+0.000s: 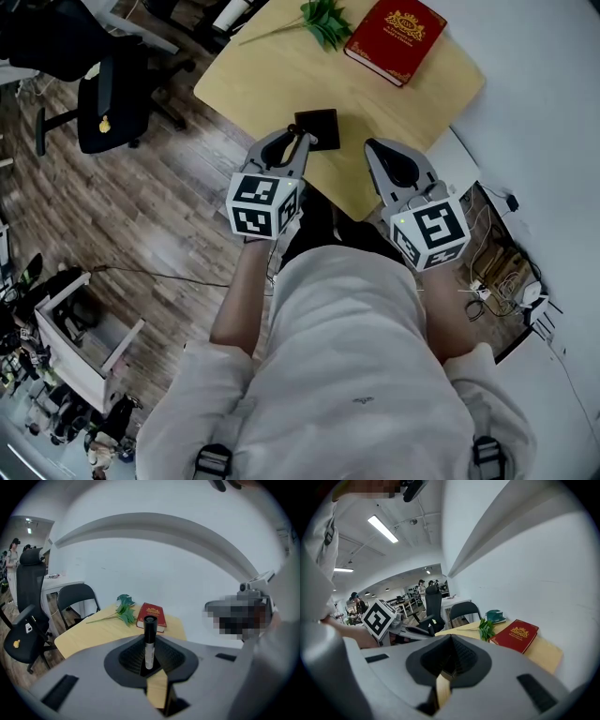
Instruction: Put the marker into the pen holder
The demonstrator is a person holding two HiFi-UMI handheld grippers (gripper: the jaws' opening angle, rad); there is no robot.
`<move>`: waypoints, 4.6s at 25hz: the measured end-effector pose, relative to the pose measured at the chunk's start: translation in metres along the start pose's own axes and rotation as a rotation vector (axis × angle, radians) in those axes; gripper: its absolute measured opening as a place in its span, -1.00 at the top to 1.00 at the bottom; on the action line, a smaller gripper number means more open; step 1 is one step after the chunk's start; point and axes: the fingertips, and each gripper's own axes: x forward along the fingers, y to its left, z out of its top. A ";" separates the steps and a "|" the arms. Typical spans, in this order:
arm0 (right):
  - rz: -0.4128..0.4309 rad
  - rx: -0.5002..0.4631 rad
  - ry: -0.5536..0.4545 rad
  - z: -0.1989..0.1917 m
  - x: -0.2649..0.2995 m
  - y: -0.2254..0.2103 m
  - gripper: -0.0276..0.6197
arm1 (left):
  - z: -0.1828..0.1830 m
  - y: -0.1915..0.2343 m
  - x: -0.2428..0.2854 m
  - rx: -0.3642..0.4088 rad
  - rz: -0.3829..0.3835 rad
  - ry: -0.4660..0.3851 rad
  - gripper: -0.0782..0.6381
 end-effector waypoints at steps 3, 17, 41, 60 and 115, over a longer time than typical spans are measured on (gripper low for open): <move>-0.007 0.006 0.005 -0.001 0.004 -0.001 0.91 | -0.003 0.002 0.005 -0.004 -0.015 0.013 0.61; -0.026 0.026 0.027 -0.008 0.016 -0.006 0.91 | -0.020 0.004 0.022 -0.031 -0.060 0.065 0.61; -0.016 0.036 0.067 -0.023 0.032 0.002 0.91 | -0.045 0.005 0.047 -0.018 -0.099 0.125 0.61; -0.007 0.048 0.080 -0.031 0.033 0.009 0.91 | -0.060 0.000 0.063 0.013 -0.077 0.171 0.61; 0.006 0.040 0.070 -0.025 0.037 0.019 0.91 | -0.066 0.004 0.063 0.065 -0.029 0.231 0.54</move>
